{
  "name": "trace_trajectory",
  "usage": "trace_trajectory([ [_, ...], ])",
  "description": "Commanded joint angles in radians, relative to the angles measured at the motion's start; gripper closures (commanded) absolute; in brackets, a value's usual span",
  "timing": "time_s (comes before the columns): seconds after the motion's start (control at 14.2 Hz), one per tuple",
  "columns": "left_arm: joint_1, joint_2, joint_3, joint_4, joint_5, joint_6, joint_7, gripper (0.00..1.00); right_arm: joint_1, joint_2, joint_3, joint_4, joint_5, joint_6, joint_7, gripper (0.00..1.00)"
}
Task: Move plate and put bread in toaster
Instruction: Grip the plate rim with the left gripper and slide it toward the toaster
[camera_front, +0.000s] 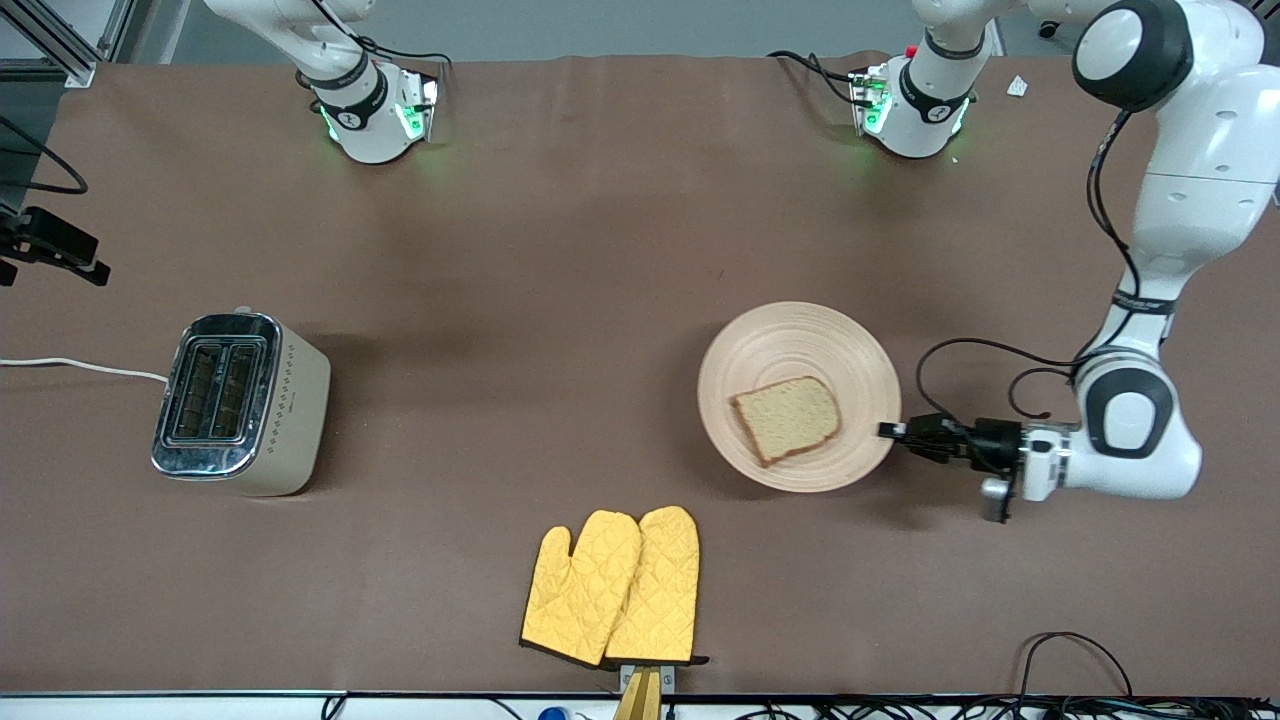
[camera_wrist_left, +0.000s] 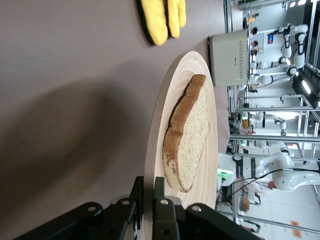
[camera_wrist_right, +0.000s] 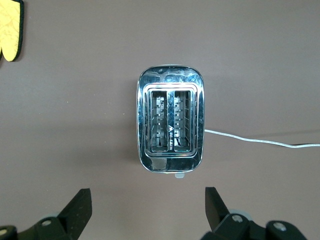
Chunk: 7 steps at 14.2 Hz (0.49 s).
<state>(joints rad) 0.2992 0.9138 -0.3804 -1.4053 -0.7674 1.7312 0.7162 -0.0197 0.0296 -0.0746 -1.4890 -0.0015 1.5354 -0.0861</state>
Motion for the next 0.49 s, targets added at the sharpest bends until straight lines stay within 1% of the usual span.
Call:
trace_trajectory([
  [0.0,-0.098,-0.006,-0.006,0.037,-0.001,-0.015,-0.096,1.00,-0.022,-0.016,0.019,-0.014,-0.017,-0.001,-0.001,0.00],
  [0.21,-0.213,-0.001,-0.006,0.048,-0.006,0.053,-0.165,1.00,-0.023,-0.014,0.019,-0.004,-0.017,0.008,0.000,0.00],
  [0.42,-0.326,0.013,-0.005,0.069,-0.009,0.190,-0.234,1.00,-0.032,-0.008,0.018,-0.001,-0.015,0.012,-0.001,0.00],
])
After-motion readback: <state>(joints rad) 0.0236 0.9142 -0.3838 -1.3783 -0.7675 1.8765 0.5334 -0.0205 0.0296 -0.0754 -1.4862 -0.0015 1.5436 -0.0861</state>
